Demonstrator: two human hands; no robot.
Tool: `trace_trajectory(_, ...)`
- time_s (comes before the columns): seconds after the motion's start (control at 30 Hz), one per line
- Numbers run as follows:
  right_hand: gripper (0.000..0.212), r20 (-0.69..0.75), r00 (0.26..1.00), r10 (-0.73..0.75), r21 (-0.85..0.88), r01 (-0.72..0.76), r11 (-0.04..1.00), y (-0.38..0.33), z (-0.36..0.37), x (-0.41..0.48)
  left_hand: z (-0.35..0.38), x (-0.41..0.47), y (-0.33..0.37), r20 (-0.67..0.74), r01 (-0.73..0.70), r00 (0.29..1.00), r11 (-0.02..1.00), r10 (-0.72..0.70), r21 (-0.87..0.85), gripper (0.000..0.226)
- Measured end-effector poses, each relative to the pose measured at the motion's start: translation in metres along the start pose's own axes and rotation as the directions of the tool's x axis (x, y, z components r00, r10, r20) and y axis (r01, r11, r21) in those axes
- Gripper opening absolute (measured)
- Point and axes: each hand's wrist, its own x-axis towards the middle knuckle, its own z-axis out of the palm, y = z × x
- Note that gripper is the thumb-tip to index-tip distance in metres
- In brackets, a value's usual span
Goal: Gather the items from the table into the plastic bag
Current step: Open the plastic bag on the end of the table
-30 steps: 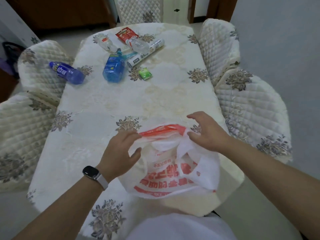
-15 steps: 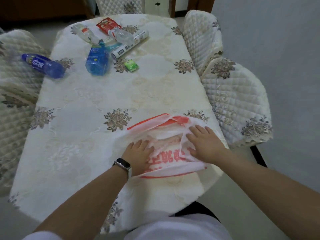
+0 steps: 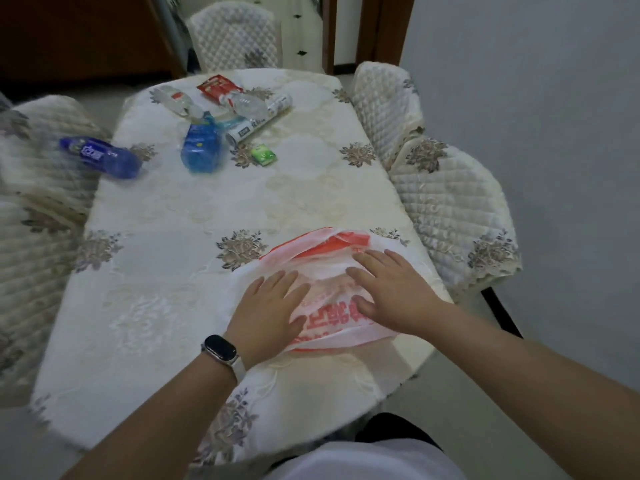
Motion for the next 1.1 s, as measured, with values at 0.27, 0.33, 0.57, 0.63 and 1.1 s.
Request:
trace_trajectory(0.27, 0.046, -0.086, 0.961, -0.262, 0.002, 0.263, 0.965, -0.048, -0.020, 0.025, -0.028, -0.069, -0.002, -0.164, 0.246, 0.955, 0.969, -0.247, -0.022, 0.054)
trace_trajectory(0.33, 0.046, -0.099, 0.942, -0.321, 0.028, 0.325, 0.945, -0.059, -0.024, 0.035, -0.034, -0.087, 0.002, -0.200, 0.331, 0.920, 0.942, -0.336, -0.060, 0.052)
trace_trajectory(0.57, 0.049, -0.203, 0.809, -0.552, 0.095, 0.577, 0.811, -0.113, -0.029, 0.068, -0.053, -0.156, 0.010, -0.283, 0.587, 0.775, 0.810, -0.566, -0.012, 0.049)
trace_trajectory(0.63, 0.049, -0.215, 0.774, -0.595, 0.102, 0.624, 0.775, -0.134, -0.029, 0.076, -0.055, -0.180, 0.012, -0.306, 0.644, 0.728, 0.765, -0.614, -0.001, 0.049)
trace_trajectory(1.1, 0.049, -0.221, 0.683, -0.697, 0.112, 0.727, 0.677, -0.309, -0.035, 0.105, -0.035, -0.336, -0.062, -0.380, 0.801, 0.517, 0.590, -0.767, -0.101, 0.045)
